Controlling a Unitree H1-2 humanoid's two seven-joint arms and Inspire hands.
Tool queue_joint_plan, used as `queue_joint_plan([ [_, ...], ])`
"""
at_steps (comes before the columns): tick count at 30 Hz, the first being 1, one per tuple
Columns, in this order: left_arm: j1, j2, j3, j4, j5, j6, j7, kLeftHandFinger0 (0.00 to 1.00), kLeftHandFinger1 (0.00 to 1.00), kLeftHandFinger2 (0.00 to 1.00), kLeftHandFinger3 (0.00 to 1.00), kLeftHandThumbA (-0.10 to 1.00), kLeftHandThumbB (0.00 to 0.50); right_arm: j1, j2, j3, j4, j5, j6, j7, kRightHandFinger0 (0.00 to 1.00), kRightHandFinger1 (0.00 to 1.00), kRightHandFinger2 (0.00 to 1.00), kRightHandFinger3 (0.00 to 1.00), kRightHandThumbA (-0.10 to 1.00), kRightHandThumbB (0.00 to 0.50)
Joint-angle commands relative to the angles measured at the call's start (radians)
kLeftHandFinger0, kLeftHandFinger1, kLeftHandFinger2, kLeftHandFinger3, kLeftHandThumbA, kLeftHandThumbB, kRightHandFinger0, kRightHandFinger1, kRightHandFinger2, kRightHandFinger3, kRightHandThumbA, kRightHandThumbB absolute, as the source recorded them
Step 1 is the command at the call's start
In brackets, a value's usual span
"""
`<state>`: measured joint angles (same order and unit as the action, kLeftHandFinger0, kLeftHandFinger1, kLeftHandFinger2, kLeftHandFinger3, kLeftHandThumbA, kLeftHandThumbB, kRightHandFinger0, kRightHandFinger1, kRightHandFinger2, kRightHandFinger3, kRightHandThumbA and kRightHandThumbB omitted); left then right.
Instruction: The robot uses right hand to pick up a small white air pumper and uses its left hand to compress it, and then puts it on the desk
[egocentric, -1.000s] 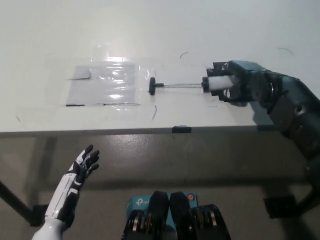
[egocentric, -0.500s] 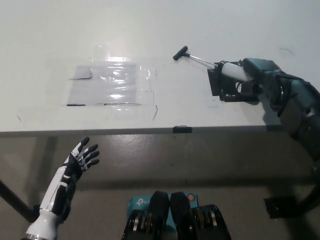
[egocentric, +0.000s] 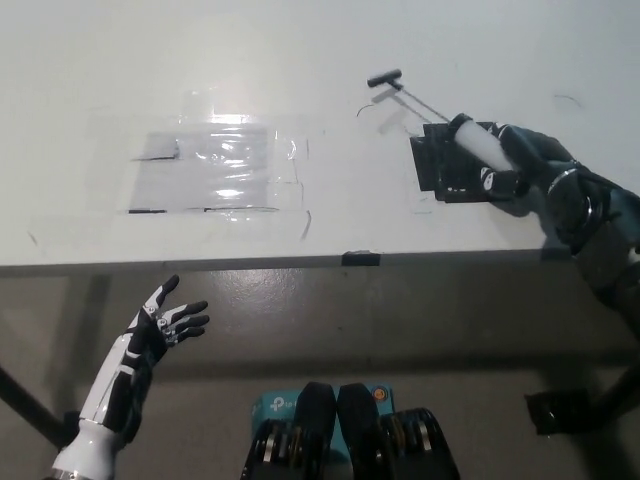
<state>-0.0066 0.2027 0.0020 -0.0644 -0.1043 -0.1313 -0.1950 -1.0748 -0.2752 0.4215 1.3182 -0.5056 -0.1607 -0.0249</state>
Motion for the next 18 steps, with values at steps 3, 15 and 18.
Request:
queue_joint_plan([
  [3, 0.007, 0.009, 0.004, -0.039, -0.021, 0.003, -0.012, 0.8, 0.78, 0.8, 1.0, 1.0, 0.222, -0.01, -0.033, -0.049, -0.099, 0.038, -0.092, -0.035, 0.08, 0.61, 0.89, 0.92, -0.1, 0.114],
  [15, -0.011, -0.018, 0.027, -0.04, 0.009, -0.054, 0.032, 1.0, 1.0, 1.0, 1.0, 1.0, 0.19, 0.191, -0.083, -0.098, -0.725, 0.085, 0.024, 0.17, 0.04, 0.54, 0.86, 0.97, -0.1, 0.095],
  [18, -0.022, -0.032, 0.043, -0.045, 0.006, -0.057, 0.051, 1.0, 1.0, 1.0, 1.0, 1.0, 0.218, 0.243, -0.094, -0.079, -0.868, 0.069, 0.058, 0.223, 0.03, 0.54, 0.86, 0.99, -0.1, 0.09],
])
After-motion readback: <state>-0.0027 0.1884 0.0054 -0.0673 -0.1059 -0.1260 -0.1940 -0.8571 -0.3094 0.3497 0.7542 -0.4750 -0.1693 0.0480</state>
